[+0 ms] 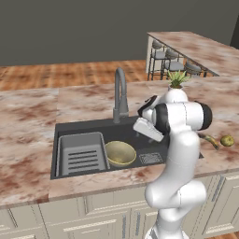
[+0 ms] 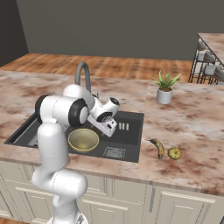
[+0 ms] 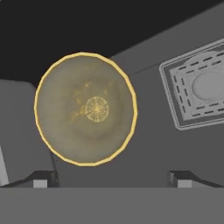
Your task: Remove the squash and banana from the sink. Then move the bowl and cup from the counter to the sink for washing.
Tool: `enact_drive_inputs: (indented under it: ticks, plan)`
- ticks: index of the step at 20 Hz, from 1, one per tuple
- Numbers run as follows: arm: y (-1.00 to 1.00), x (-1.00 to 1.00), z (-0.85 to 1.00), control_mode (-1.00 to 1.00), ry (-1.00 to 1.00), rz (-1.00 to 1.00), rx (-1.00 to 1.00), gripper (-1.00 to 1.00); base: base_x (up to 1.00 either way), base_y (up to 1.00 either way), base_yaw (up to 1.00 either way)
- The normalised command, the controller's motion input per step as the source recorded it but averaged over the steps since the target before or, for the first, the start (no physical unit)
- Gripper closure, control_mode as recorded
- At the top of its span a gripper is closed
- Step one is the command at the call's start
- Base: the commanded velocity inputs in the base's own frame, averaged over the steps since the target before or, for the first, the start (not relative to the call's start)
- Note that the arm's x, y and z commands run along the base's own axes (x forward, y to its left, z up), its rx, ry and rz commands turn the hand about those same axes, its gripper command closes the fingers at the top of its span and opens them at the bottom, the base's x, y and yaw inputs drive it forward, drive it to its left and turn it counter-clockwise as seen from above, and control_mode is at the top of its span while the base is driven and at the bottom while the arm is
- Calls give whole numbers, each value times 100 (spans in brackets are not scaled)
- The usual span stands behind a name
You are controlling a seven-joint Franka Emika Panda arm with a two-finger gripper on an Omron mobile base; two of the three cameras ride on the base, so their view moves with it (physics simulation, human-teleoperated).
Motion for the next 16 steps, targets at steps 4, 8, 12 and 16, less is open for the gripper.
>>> enact_drive_inputs:
  ticks: [4, 8, 12, 16]
  plan:
    - [0, -32, 32, -100, -1, 1, -7, -100, 0, 0, 0]
    - [0, -30, 32, -100, -1, 0, -9, -100, 0, 0, 0]
    - [1, -29, 31, -100, 0, 0, -7, -100, 0, 0, 0]
    - [6, -30, 30, -100, 0, 0, -1, -100, 0, 0, 0]
